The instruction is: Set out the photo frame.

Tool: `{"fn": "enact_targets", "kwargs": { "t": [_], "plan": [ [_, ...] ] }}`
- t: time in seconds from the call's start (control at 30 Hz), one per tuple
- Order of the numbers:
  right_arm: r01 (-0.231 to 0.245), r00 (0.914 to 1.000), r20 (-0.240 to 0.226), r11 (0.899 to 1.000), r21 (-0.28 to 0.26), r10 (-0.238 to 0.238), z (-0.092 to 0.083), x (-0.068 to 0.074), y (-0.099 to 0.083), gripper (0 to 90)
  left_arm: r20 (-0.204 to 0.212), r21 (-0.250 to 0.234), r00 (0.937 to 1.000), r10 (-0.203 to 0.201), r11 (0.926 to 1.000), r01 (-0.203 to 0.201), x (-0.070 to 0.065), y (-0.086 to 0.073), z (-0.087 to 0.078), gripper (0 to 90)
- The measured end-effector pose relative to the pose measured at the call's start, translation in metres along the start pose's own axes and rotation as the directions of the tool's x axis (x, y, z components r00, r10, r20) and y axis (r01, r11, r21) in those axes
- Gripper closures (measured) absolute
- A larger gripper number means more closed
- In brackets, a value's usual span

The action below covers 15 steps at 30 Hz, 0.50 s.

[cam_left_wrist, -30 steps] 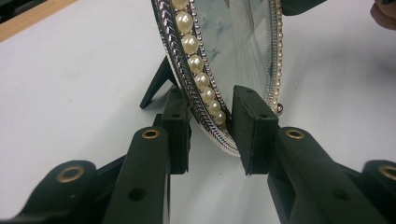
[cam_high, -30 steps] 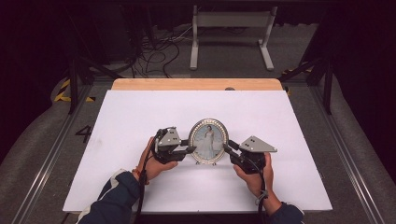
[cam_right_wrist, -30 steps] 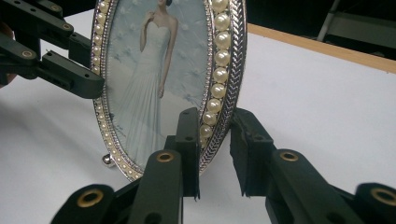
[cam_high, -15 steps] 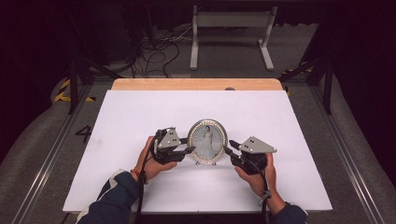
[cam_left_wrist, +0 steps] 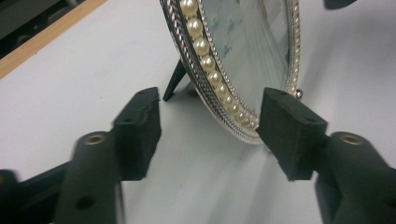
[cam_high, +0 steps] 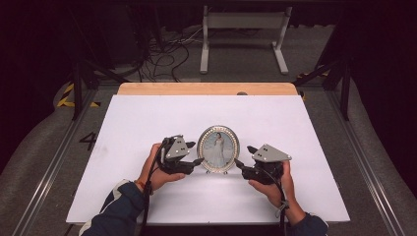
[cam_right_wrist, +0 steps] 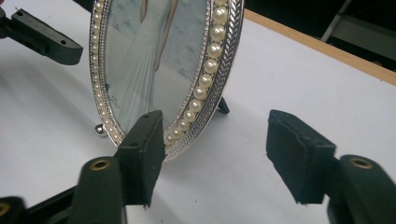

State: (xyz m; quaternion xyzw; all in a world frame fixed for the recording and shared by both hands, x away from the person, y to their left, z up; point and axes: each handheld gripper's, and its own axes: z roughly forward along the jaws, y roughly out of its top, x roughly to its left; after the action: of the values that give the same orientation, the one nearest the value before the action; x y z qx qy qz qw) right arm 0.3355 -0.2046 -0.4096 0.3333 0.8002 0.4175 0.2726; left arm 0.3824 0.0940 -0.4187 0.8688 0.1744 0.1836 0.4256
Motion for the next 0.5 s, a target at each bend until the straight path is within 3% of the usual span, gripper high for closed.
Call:
{"fn": "enact_targets", "kwargs": {
  "t": [0.27,0.37,0.5],
  "plan": [
    [0.023,0.9996,-0.015,0.999,0.045,-0.022,0.0015,-0.001,-0.0051,16.4,-0.044,-0.008,0.9983,-0.038,0.9993,0.037,0.0014,-0.0035,-0.0032,10.6],
    [0.027,0.9996,-0.014,0.998,0.061,-0.026,0.0025,-0.0013,-0.005,10.5,-0.06,0.008,0.9974,-0.038,0.9992,0.039,0.0016,-0.0037,-0.0029,8.8],
    [0.033,0.9984,-0.048,0.996,0.077,-0.03,0.0058,-0.0006,-0.007,7.8,-0.046,0.009,0.9982,-0.037,0.9993,0.037,0.002,-0.0048,-0.0048,6.9]
  ]
}}
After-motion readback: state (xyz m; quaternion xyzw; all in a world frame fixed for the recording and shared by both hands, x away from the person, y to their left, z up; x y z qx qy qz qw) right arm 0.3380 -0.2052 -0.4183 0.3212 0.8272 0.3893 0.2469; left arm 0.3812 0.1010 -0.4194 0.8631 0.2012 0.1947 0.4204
